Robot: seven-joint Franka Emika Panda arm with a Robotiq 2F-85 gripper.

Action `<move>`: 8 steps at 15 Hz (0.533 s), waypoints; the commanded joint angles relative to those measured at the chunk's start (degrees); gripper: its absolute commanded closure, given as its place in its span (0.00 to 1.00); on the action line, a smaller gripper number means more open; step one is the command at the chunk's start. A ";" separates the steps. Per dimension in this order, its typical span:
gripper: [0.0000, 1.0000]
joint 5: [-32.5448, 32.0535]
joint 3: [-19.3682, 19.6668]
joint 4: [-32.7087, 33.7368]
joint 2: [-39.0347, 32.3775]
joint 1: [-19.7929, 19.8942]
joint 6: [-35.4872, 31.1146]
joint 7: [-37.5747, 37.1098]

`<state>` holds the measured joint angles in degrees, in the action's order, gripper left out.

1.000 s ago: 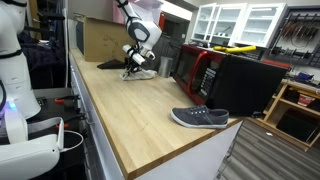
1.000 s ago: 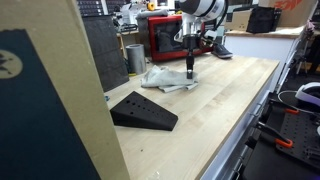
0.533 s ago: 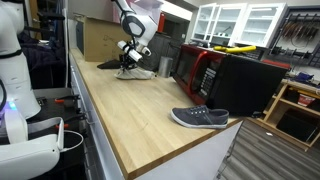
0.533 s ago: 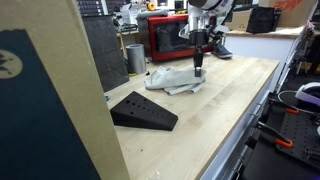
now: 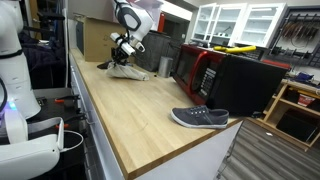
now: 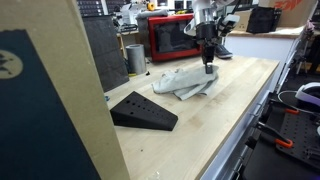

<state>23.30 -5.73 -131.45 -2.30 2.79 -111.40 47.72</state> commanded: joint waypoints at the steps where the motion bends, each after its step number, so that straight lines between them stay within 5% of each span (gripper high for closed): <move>1: 0.98 1.97 1.48 2.70 -0.37 -1.61 4.13 -5.06; 8: 0.98 4.66 2.36 7.82 -5.92 -1.46 3.40 -17.09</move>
<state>26.46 -4.54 -127.11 -5.11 1.63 -109.01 35.61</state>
